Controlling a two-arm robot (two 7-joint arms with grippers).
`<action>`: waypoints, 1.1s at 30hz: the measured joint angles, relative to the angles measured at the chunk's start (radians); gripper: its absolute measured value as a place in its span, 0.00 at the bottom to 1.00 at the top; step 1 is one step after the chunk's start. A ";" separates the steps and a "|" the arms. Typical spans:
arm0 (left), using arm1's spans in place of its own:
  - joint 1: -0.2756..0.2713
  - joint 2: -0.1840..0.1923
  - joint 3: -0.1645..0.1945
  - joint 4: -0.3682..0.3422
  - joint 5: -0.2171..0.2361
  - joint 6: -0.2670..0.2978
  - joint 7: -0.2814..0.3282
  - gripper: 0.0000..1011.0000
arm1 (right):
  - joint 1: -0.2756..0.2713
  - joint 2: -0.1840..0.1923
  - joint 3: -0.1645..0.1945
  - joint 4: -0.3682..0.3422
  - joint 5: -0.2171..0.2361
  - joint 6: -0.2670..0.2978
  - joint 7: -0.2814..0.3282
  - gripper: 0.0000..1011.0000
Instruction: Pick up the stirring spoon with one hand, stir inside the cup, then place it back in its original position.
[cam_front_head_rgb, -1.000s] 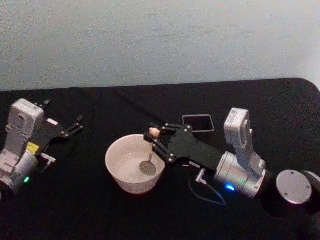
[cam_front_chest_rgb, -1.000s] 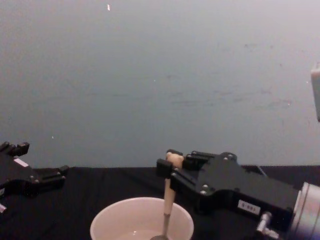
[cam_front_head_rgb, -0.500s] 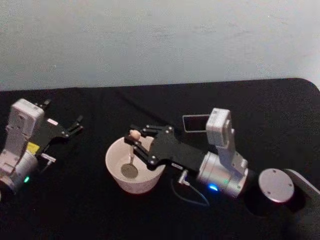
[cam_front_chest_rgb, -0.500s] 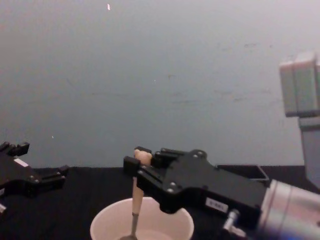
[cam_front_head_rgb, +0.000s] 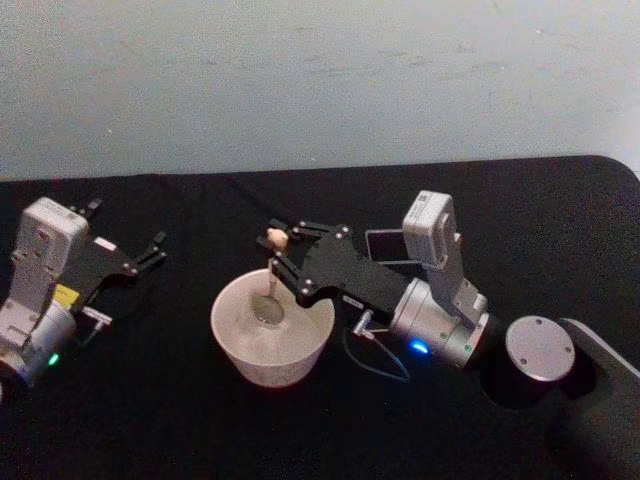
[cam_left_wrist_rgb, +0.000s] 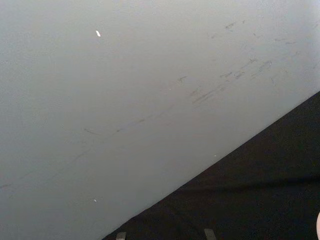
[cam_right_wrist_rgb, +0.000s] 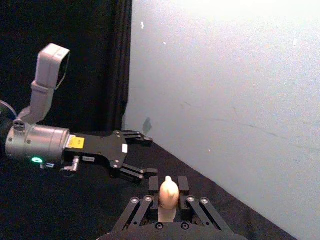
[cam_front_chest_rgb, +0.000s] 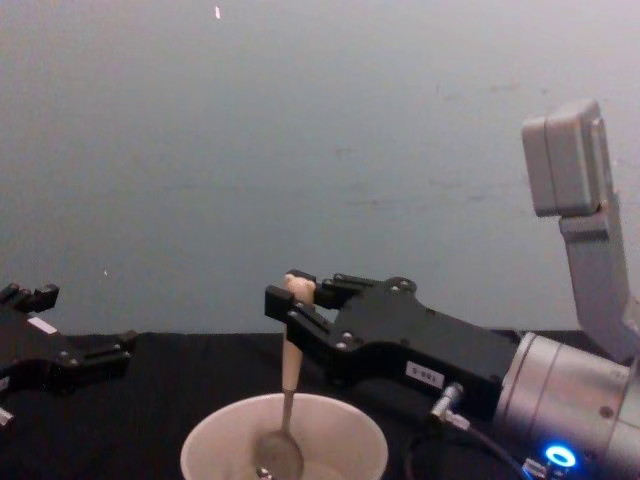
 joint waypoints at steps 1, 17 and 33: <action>0.000 0.000 0.000 0.000 0.000 0.000 0.000 0.99 | 0.000 0.001 0.003 0.003 -0.002 0.000 -0.002 0.21; 0.000 0.000 0.000 0.000 0.000 0.000 0.000 0.99 | -0.015 0.018 0.025 -0.037 -0.001 0.015 -0.004 0.21; 0.000 0.000 0.000 0.000 0.000 0.000 0.000 0.99 | -0.053 0.110 0.101 -0.259 0.106 0.093 -0.001 0.21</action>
